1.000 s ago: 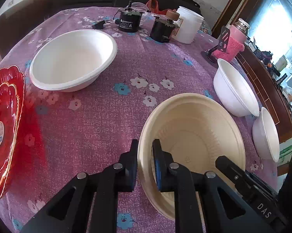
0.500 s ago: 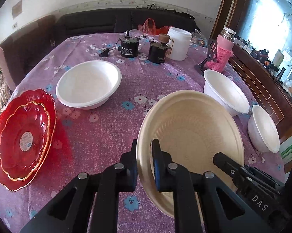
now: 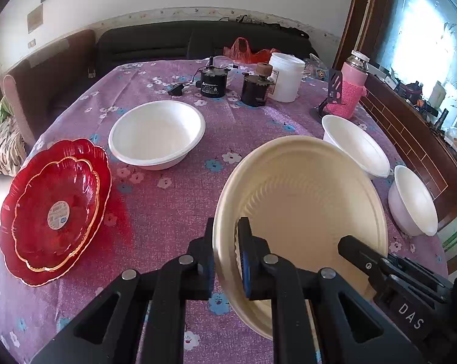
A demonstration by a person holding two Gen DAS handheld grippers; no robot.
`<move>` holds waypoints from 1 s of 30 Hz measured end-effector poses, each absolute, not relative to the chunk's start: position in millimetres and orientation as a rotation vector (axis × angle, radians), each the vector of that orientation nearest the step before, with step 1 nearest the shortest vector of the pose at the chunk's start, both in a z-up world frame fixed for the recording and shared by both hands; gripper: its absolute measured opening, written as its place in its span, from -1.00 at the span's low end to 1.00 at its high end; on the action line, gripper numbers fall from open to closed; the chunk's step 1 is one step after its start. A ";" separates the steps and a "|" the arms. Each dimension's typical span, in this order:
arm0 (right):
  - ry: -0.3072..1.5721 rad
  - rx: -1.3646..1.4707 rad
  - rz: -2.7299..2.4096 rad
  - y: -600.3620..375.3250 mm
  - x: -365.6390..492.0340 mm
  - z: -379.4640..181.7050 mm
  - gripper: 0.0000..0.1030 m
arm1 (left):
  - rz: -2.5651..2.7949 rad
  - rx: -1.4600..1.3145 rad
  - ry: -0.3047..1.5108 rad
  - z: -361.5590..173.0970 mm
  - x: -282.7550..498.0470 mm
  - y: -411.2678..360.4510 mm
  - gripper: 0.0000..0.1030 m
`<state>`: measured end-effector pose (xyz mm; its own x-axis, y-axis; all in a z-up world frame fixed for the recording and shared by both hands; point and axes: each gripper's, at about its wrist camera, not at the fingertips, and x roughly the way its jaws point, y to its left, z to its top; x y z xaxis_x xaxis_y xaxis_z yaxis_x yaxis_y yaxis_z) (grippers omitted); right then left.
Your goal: Organize plates and bowls
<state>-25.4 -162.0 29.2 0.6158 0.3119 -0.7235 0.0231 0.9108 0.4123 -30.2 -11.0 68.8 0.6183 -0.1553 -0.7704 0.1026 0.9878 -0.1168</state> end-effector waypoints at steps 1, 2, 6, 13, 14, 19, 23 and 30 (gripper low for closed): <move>0.898 0.391 0.171 -158.9 -24.5 30.2 -0.63 | -0.144 -0.063 0.901 66.4 -29.4 -9.7 -0.75; 0.903 0.371 0.169 -155.4 -23.2 29.9 -0.63 | -0.137 -0.060 0.914 62.2 -27.8 -8.6 -0.74; 0.946 0.345 0.155 -148.7 -14.6 14.1 -0.63 | -0.126 -0.053 0.985 35.3 -19.1 -8.4 -0.74; 0.974 0.347 0.157 -149.8 -9.0 -1.9 -0.61 | -0.146 -0.068 1.015 25.4 -20.9 -2.4 -0.53; 0.973 0.347 0.157 -150.8 -8.9 -0.6 -0.60 | -0.147 -0.060 1.005 30.2 -22.8 -1.0 -0.36; 0.926 0.326 0.127 -160.8 -15.8 24.6 -0.48 | -0.199 -0.086 0.983 63.7 -33.5 25.1 -0.17; 0.877 0.348 0.178 -158.6 -1.3 64.2 -0.48 | -0.202 -0.119 0.928 104.4 -13.4 62.5 0.15; 0.995 0.462 0.377 -100.9 98.1 80.1 -0.47 | -0.081 -0.244 1.015 98.9 96.3 133.7 0.36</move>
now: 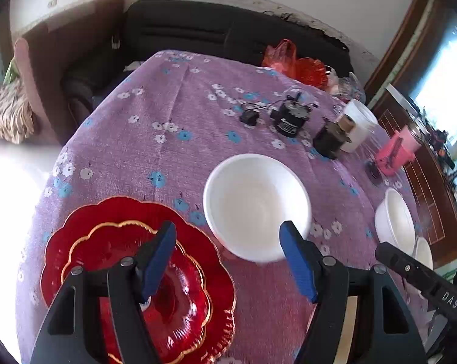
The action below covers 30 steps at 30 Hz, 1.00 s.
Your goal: Organize plates and bowls
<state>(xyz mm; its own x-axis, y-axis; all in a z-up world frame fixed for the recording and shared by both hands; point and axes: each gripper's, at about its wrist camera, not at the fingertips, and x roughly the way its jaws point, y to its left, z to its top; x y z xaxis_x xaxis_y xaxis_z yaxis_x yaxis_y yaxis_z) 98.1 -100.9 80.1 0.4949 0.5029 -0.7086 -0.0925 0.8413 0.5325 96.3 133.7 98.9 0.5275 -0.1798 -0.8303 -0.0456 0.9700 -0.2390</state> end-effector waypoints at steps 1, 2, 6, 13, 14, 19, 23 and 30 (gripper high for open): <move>1.014 0.446 0.364 -90.7 113.7 76.4 -0.47 | -0.077 -0.265 1.036 92.7 109.1 139.0 0.36; 1.036 0.440 0.365 -82.3 126.0 72.1 -0.47 | -0.083 -0.283 1.058 85.9 121.8 142.1 0.34; 1.114 0.443 0.346 -59.2 164.1 51.2 -0.47 | -0.083 -0.293 1.124 63.6 158.1 140.9 0.27; 1.182 0.371 0.271 -37.8 191.4 22.1 -0.40 | -0.076 -0.246 1.223 32.7 190.5 131.6 -0.11; 1.184 0.359 0.263 -36.7 192.9 20.4 -0.40 | -0.093 -0.244 1.242 29.5 190.8 128.4 -0.48; 1.186 0.359 0.262 -43.0 195.6 16.1 -0.44 | -0.108 -0.212 1.248 24.9 184.0 110.6 -0.78; 1.188 0.389 0.255 -49.4 193.8 11.4 -0.44 | -0.095 -0.216 1.222 32.8 178.0 110.7 -0.89; 1.068 0.397 0.317 -43.4 171.3 51.2 -0.60 | -0.098 -0.322 1.138 72.3 144.2 144.1 -0.88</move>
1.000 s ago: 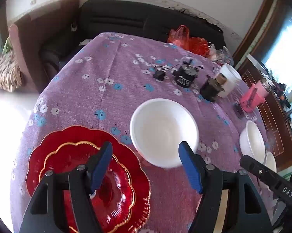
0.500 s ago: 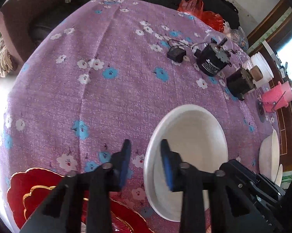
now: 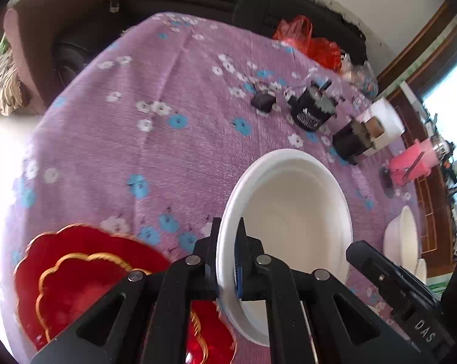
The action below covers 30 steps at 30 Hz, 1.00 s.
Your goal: Organize plates and bowls
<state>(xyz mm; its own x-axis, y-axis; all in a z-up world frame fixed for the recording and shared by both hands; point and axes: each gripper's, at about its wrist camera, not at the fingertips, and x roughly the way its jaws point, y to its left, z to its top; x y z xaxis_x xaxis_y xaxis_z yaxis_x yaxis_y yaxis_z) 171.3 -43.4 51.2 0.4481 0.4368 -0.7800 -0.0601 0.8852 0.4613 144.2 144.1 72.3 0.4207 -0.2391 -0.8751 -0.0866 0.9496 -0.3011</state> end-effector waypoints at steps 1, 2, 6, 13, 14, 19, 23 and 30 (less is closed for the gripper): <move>1.052 0.398 0.333 -39.9 168.4 58.2 -0.60 | -0.094 -0.326 1.118 79.6 135.0 150.6 -0.88; 1.036 0.397 0.352 -35.1 163.1 66.1 -0.60 | -0.091 -0.325 1.097 86.1 125.7 156.8 -0.88; 0.993 0.360 0.439 -0.6 143.1 89.3 -0.59 | -0.054 -0.342 1.051 97.2 84.7 191.0 -0.88; 1.031 0.251 0.533 70.5 114.3 77.7 -0.59 | 0.046 -0.392 1.050 73.7 31.3 246.0 -0.87; 1.043 0.241 0.536 78.5 111.8 70.9 -0.59 | 0.053 -0.403 1.060 65.5 27.1 250.2 -0.86; 1.104 0.221 0.530 98.2 108.3 42.8 -0.59 | 0.055 -0.441 1.104 37.1 23.1 258.8 -0.72; 1.116 0.202 0.527 103.8 105.6 31.1 -0.58 | 0.063 -0.391 1.074 41.8 23.1 250.3 -0.33; 1.039 0.169 0.502 98.7 97.7 44.6 -0.53 | 0.082 -0.319 1.022 54.6 22.6 240.4 0.09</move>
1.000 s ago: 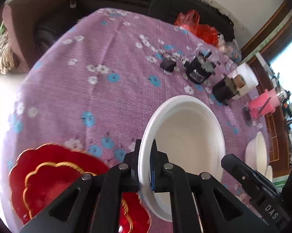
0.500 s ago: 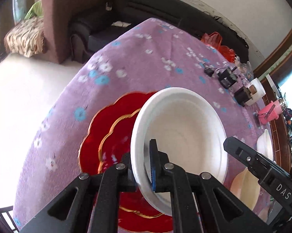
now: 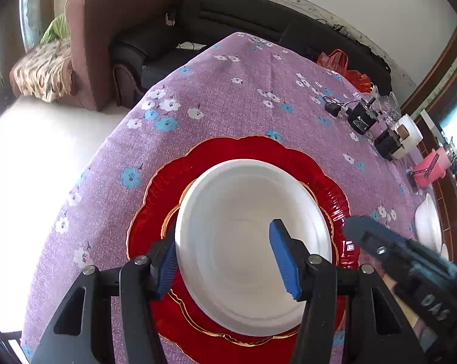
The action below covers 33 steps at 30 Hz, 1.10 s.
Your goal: Organize plates and bowls
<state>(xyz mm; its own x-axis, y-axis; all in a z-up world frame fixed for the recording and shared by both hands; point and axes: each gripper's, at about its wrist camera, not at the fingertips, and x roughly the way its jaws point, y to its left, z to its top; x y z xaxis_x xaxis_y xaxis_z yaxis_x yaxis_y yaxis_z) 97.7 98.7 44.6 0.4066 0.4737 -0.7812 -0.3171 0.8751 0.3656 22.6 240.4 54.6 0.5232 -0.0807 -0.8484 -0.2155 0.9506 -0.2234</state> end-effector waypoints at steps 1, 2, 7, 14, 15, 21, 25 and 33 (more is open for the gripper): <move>1.022 0.179 0.503 95.1 96.2 49.4 -0.51 | 0.086 -0.305 1.024 53.7 23.0 237.6 0.09; 1.009 0.189 0.500 91.4 94.7 52.9 -0.50 | 0.083 -0.298 1.033 51.5 24.5 234.9 0.09; 0.965 0.240 0.519 69.7 84.0 68.1 -0.49 | 0.137 -0.214 1.051 46.3 24.9 223.0 0.10; 0.903 0.276 0.516 37.3 66.4 86.6 -0.49 | 0.181 -0.244 1.047 63.9 12.0 237.4 0.25; 0.902 0.288 0.515 32.6 64.3 87.5 -0.49 | 0.179 -0.250 1.043 66.4 9.1 238.8 0.33; 0.884 0.361 0.491 -0.5 52.3 86.0 -0.48 | 0.222 -0.232 1.017 75.8 -10.4 240.4 0.35; 0.864 0.389 0.462 -27.6 40.2 84.8 -0.47 | 0.237 -0.267 0.871 102.4 -47.7 232.3 0.35; 0.744 0.412 0.332 -105.9 -9.1 88.1 -0.24 | 0.084 -0.283 0.637 147.6 -101.2 173.1 0.74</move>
